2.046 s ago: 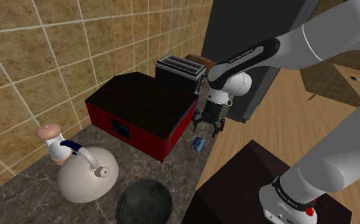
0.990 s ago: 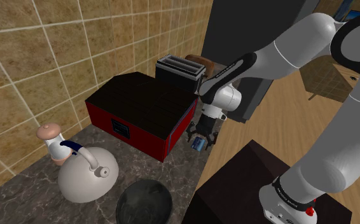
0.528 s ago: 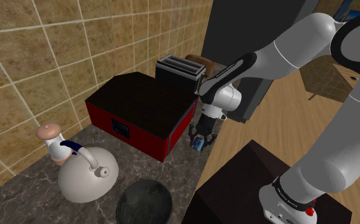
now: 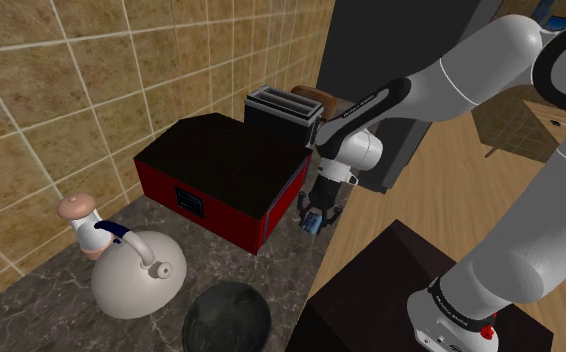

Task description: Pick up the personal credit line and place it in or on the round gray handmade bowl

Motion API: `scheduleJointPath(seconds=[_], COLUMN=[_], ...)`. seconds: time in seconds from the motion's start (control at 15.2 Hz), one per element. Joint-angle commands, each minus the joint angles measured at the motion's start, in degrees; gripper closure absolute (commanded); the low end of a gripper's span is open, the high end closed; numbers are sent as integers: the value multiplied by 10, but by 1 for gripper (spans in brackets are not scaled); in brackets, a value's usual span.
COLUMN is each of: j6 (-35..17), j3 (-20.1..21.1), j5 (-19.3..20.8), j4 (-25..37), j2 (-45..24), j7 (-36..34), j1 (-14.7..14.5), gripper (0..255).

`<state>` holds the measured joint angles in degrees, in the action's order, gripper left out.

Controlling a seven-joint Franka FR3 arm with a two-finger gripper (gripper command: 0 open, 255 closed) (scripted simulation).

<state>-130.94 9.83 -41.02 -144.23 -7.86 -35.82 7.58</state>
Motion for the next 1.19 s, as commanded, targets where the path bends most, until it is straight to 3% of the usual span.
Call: scheduleJointPath(seconds=[0.0, 1.12], j6=[14, 135], j3=[-1, -10], j5=[6, 50], j4=[-2, 11], j2=[17, 139], j7=[-9, -84], j1=[1, 9], gripper=[255, 255])
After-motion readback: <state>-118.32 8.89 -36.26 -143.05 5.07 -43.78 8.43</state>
